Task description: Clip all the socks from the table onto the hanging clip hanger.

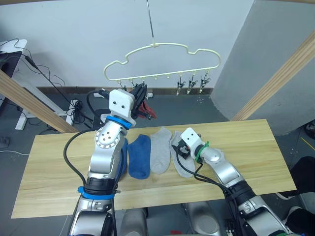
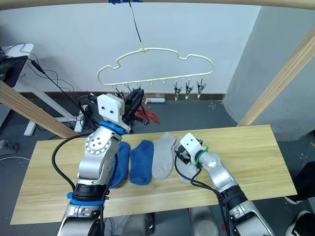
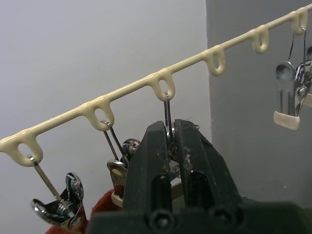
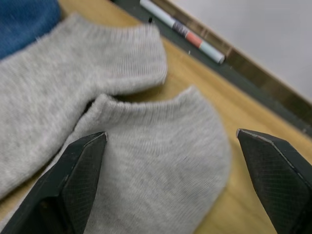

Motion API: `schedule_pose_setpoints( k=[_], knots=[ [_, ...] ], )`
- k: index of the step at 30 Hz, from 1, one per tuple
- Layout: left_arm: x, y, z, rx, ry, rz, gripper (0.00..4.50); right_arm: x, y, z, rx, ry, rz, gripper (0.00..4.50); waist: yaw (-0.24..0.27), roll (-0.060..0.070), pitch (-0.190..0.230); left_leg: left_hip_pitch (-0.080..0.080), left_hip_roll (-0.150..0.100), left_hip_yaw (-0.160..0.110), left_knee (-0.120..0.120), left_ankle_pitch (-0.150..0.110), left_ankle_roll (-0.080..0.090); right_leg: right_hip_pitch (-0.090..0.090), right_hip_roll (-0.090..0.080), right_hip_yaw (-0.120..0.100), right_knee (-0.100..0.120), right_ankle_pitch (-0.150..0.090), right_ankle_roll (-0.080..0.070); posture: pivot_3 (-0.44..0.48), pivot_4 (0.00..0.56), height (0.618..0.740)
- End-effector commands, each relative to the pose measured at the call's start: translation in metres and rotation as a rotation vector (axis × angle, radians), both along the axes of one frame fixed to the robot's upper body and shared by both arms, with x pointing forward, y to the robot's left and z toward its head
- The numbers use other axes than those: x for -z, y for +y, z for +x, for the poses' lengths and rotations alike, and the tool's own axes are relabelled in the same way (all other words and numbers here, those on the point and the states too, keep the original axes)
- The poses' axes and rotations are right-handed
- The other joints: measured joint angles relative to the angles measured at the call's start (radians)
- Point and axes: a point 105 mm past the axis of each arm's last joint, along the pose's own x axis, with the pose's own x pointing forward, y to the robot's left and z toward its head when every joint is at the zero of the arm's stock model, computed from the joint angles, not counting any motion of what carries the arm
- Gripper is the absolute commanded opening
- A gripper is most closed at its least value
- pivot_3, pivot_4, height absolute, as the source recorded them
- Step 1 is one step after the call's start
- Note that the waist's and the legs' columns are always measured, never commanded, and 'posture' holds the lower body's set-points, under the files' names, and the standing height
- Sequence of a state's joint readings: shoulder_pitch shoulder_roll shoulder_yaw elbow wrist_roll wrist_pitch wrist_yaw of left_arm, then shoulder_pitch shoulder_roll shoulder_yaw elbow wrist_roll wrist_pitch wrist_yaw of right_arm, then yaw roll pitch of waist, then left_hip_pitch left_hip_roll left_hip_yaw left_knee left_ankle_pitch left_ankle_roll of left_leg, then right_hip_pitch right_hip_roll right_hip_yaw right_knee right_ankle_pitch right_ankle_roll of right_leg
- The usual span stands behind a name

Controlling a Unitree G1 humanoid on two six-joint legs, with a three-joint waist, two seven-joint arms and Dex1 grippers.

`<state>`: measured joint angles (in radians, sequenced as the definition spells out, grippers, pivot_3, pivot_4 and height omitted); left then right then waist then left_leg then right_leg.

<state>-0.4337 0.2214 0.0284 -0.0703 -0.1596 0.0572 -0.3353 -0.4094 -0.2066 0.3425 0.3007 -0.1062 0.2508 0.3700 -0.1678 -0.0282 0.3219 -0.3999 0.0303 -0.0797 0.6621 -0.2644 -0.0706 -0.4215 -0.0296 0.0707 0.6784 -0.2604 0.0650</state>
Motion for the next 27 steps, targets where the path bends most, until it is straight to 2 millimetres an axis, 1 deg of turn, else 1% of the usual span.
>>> schedule_pose_setpoints(
  k=[1,3,6,9,10,11,17,19,22,23,27],
  knots=[
    [-0.007,-0.003,-0.008,0.042,-0.023,-0.012,0.0,0.005,-0.001,-0.001,0.005,0.004,-0.013,3.49,0.0,0.0,0.0,0.0,0.0,0.0,0.0,0.0,0.0,0.0,0.0,0.0,0.0,0.0,0.0,-0.237,0.304,0.733],
    [-0.006,-0.005,-0.01,0.06,-0.018,-0.012,0.0,0.009,-0.002,-0.003,0.003,0.013,-0.024,2.89,0.0,0.0,0.0,0.0,0.0,0.0,0.0,0.0,0.0,0.0,0.0,0.0,0.0,0.0,0.0,-0.237,0.304,0.733],
    [-0.007,-0.004,-0.011,0.078,-0.015,-0.017,0.0,0.012,-0.006,-0.007,0.013,0.022,-0.03,1.72,0.001,0.0,0.0,0.001,0.0,0.0,0.0,0.0,0.0,0.0,0.0,0.0,0.001,0.0,0.0,-0.231,0.306,0.733],
    [-0.01,-0.003,-0.012,0.105,-0.015,-0.026,0.0,0.012,-0.01,-0.008,0.024,0.027,-0.029,0.71,0.001,0.0,0.0,0.001,0.0,0.0,0.0,0.0,0.0,0.001,0.0,0.0,0.001,0.0,0.0,-0.23,0.307,0.733],
    [-0.011,-0.003,-0.012,0.119,-0.012,-0.031,0.0,0.011,-0.011,-0.009,0.027,0.025,-0.027,0.29,0.002,0.0,0.0,0.001,0.0,0.0,0.0,0.0,0.0,0.001,0.0,0.0,0.001,0.0,0.0,-0.231,0.307,0.733],
    [-0.012,-0.004,-0.013,0.133,-0.011,-0.035,0.0,0.01,-0.012,-0.009,0.03,0.022,-0.026,0.02,0.002,0.0,0.0,0.001,0.0,0.0,0.0,0.0,0.0,0.001,0.0,0.0,0.001,0.0,0.0,-0.231,0.307,0.733],
    [-0.015,-0.007,-0.017,0.202,0.01,-0.059,0.0,-0.008,-0.009,-0.009,-0.001,-0.034,-0.011,0.02,0.002,0.0,0.0,0.0,0.0,0.0,0.0,0.0,0.0,0.0,0.0,0.0,0.001,0.0,0.0,-0.236,0.307,0.733],
    [-0.017,-0.005,-0.017,0.21,0.02,-0.072,0.0,-0.02,-0.003,-0.01,-0.037,-0.079,-0.009,0.02,0.002,0.0,0.0,0.0,0.0,0.0,0.0,0.0,0.0,0.0,0.0,0.0,0.001,0.0,0.0,-0.237,0.307,0.733],
    [-0.018,-0.004,-0.017,0.221,0.032,-0.089,0.0,-0.031,0.002,-0.011,-0.067,-0.118,-0.007,0.02,0.001,0.0,0.0,0.0,0.0,0.0,0.0,0.0,0.0,0.0,0.0,0.0,0.001,0.0,0.0,-0.238,0.306,0.733],
    [-0.019,-0.004,-0.018,0.227,0.036,-0.09,0.0,-0.037,0.005,-0.011,-0.087,-0.138,-0.006,0.02,0.001,0.0,0.0,0.0,0.0,0.0,0.0,0.0,0.0,0.0,0.0,0.0,0.001,0.0,0.0,-0.238,0.306,0.733],
    [-0.019,-0.004,-0.019,0.241,0.048,-0.089,0.0,-0.071,0.025,-0.017,-0.193,-0.276,-0.006,0.02,0.0,0.0,0.0,0.0,0.0,0.0,0.0,0.0,0.0,0.0,0.0,0.0,0.0,0.0,0.0,-0.248,0.306,0.733]
  ],
)
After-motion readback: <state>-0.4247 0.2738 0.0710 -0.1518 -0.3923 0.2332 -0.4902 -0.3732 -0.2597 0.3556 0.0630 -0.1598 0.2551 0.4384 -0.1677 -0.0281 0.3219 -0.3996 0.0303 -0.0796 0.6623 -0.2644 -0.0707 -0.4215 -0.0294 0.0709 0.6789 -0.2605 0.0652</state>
